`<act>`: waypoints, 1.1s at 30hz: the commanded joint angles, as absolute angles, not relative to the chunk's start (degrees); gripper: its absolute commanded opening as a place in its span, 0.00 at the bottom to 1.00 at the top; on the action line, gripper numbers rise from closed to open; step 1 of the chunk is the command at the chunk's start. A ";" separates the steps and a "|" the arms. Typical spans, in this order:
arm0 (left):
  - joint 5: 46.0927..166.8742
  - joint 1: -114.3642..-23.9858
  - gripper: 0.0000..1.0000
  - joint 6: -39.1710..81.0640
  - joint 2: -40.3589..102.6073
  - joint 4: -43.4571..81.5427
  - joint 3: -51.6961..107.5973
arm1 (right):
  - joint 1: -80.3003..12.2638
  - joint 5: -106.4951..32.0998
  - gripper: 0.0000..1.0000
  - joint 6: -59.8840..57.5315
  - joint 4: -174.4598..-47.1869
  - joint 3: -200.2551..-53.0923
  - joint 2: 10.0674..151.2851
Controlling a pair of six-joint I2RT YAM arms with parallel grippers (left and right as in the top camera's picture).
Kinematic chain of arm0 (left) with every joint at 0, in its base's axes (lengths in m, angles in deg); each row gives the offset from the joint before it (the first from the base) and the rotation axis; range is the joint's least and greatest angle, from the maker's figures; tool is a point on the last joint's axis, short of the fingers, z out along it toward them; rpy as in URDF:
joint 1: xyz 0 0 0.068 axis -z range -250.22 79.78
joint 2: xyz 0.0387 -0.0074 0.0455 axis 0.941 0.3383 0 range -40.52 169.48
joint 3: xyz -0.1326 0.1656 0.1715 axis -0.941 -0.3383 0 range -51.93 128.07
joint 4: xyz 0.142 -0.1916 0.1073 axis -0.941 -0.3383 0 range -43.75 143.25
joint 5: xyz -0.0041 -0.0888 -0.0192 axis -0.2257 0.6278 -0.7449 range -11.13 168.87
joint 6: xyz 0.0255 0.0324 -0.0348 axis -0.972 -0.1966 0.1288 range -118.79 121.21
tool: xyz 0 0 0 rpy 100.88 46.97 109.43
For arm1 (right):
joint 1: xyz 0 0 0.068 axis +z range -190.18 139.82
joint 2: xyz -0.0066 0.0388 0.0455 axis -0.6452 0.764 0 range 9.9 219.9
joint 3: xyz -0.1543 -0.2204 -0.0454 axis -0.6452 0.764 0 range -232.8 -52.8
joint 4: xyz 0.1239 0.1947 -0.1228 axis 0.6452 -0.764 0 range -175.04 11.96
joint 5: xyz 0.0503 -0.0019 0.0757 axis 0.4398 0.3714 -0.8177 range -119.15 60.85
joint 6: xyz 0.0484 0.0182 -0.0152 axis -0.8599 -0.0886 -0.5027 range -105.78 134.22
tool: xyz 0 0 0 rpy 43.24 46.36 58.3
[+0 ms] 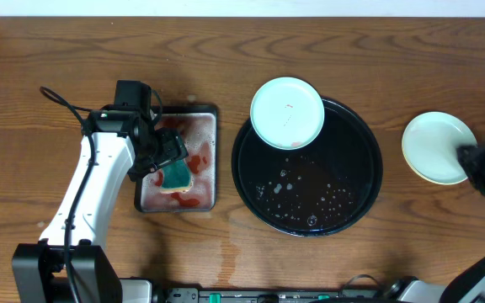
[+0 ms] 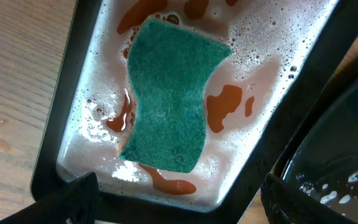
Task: Clean dirty plates on tray and stack at the side
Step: 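Place the mint plate onto the yellow plate right of the tray, then move right gripper back and pull the rear mint plate forward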
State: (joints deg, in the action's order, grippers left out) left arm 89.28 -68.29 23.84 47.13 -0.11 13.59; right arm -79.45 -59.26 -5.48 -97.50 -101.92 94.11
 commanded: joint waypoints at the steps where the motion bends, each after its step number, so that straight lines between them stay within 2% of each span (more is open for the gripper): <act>1: 89.37 -68.51 0.84 23.76 46.81 -0.25 13.98 | -69.44 -64.44 0.43 -2.40 -98.46 -102.84 85.78; 6: 89.37 -68.51 0.84 23.76 46.81 -0.25 13.98 | -52.83 -64.33 0.45 7.39 -100.87 -102.84 81.78; 7: 89.37 -68.51 0.84 23.73 46.81 -0.25 13.98 | -49.37 -63.26 0.49 9.40 -101.52 -102.82 82.04; 10: 89.37 -68.51 0.84 23.73 46.81 -0.22 13.98 | -40.32 -53.36 0.54 14.08 -103.67 -102.82 84.64; 13: 89.37 -68.49 0.84 23.73 46.81 -0.22 13.98 | -34.99 -44.95 0.54 12.94 -102.27 -102.82 89.19; 16: 89.37 -68.51 0.84 23.73 46.81 -0.25 13.98 | -33.70 -44.22 0.53 10.58 -95.60 -102.82 96.51; 22: 89.37 -68.51 0.84 23.73 46.81 -0.22 13.98 | -33.70 -49.75 0.42 5.66 -81.70 -102.82 108.53; 26: 89.37 -68.49 0.84 23.73 46.81 -0.25 13.98 | -33.35 -53.25 0.39 0.77 -75.80 -102.82 113.47; 28: 89.37 -68.51 0.84 23.73 46.81 -0.22 13.98 | -32.37 -53.19 0.31 -0.11 -73.74 -102.82 115.57; 30: 89.37 -68.49 0.84 23.73 46.81 -0.25 13.98 | -31.93 -52.05 0.10 -0.13 -73.26 -102.82 115.79; 31: 89.37 -68.51 0.84 23.73 46.81 -0.22 13.98 | -31.93 -51.42 0.04 -0.11 -73.20 -102.84 115.66; 33: 89.37 -68.49 0.84 23.73 46.81 -0.25 13.98 | -32.02 -50.34 0.01 -0.15 -73.33 -102.84 114.94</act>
